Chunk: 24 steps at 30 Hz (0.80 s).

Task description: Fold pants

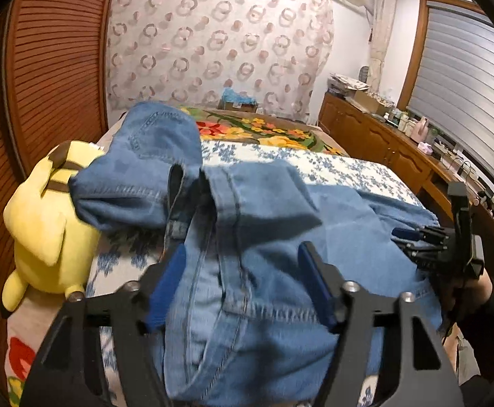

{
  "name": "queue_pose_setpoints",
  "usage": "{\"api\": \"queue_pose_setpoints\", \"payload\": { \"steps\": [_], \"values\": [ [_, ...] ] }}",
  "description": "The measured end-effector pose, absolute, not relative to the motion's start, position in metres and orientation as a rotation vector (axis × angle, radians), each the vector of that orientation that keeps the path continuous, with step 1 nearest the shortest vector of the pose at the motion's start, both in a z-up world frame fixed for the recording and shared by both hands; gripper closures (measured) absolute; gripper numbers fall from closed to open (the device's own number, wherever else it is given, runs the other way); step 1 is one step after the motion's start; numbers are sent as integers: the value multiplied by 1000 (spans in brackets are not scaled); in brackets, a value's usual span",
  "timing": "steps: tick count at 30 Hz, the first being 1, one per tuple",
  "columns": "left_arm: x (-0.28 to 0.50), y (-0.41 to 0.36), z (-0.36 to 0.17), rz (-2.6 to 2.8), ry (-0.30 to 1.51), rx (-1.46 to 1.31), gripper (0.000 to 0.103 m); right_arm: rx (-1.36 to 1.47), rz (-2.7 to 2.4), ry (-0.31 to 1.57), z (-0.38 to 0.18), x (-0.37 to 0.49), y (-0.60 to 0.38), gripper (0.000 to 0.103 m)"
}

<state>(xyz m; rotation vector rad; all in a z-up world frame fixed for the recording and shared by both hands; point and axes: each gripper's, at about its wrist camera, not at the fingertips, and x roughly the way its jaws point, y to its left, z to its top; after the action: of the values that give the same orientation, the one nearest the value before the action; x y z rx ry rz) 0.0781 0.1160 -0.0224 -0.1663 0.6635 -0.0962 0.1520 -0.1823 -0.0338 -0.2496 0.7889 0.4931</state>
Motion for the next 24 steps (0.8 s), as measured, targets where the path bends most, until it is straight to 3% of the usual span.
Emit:
{"api": "queue_pose_setpoints", "payload": {
  "steps": [2,9,12,15,18,19,24],
  "values": [
    [85,115,-18,-102,661,-158,33,-269,476,790,-37,150,-180,46],
    [126,120,-9,-112,713,-141,34,-256,464,792,-42,146,-185,42],
    [147,126,-13,-116,771,-158,48,-249,466,794,-44,149,-189,41],
    [162,128,-19,-125,817,-164,56,-250,465,793,-46,153,-191,40],
    [168,130,-23,-139,831,-172,88,-247,462,792,-49,157,-194,40],
    [166,130,-21,-151,813,-171,93,-247,455,790,-49,156,-195,40],
    [157,139,7,-38,709,-111,95,-235,408,743,-44,152,-201,40]
  ]
}}
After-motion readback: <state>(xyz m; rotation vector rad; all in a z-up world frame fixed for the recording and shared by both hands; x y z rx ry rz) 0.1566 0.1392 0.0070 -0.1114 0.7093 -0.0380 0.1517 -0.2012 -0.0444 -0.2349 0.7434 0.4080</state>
